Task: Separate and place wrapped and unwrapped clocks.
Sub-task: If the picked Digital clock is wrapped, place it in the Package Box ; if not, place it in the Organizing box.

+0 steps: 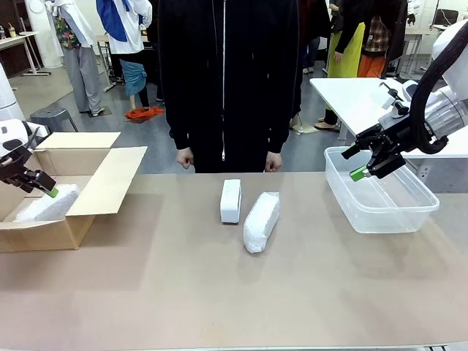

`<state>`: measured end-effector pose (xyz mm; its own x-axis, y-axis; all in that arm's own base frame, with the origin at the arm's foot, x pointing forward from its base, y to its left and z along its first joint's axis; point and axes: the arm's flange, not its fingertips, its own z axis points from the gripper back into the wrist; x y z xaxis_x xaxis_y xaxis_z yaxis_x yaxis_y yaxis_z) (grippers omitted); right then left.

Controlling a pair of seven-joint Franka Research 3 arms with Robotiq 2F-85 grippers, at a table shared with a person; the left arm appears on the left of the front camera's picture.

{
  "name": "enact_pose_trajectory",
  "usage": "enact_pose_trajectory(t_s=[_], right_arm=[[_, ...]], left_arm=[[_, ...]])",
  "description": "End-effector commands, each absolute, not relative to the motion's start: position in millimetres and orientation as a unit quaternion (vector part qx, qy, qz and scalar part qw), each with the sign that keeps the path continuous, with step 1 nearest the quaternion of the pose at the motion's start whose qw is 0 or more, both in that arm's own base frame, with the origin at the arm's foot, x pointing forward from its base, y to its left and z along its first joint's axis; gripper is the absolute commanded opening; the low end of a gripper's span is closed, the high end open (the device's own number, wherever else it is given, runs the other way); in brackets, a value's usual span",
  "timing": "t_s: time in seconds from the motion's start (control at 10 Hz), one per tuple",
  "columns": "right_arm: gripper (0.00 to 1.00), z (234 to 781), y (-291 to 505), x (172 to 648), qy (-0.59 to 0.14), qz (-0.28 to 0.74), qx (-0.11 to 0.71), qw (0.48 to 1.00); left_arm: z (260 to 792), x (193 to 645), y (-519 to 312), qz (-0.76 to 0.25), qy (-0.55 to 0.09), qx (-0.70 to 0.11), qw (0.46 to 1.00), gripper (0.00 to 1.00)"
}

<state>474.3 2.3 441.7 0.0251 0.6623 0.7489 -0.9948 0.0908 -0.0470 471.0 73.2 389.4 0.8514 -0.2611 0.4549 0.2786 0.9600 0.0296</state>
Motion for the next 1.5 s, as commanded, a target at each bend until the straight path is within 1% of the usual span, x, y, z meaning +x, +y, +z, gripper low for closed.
enact_pose_trajectory(t_s=[0.0, 0.2, 0.6, 0.9, 1.4], right_arm=[[1.0, 440, 4, 476, -0.33, 0.618, 0.268, 0.661], [1.0, 440, 4, 476, -0.33, 0.618, 0.268, 0.661], [1.0, 440, 4, 476, -0.33, 0.618, 0.268, 0.661], [1.0, 440, 4, 476, -0.33, 0.618, 0.268, 0.661], [1.0, 440, 4, 476, -0.33, 0.618, 0.268, 0.661]], left_arm=[[389, 475, 81, -0.153, -0.237, -0.036, 0.959, 1.0], [392, 473, 79, -0.155, -0.233, -0.037, 0.959, 1.0], [414, 448, 74, -0.144, -0.193, -0.038, 0.97, 1.0], [440, 428, 62, -0.161, -0.208, -0.023, 0.965, 1.0], [480, 407, 38, -0.178, -0.217, 0.007, 0.96, 1.0]])
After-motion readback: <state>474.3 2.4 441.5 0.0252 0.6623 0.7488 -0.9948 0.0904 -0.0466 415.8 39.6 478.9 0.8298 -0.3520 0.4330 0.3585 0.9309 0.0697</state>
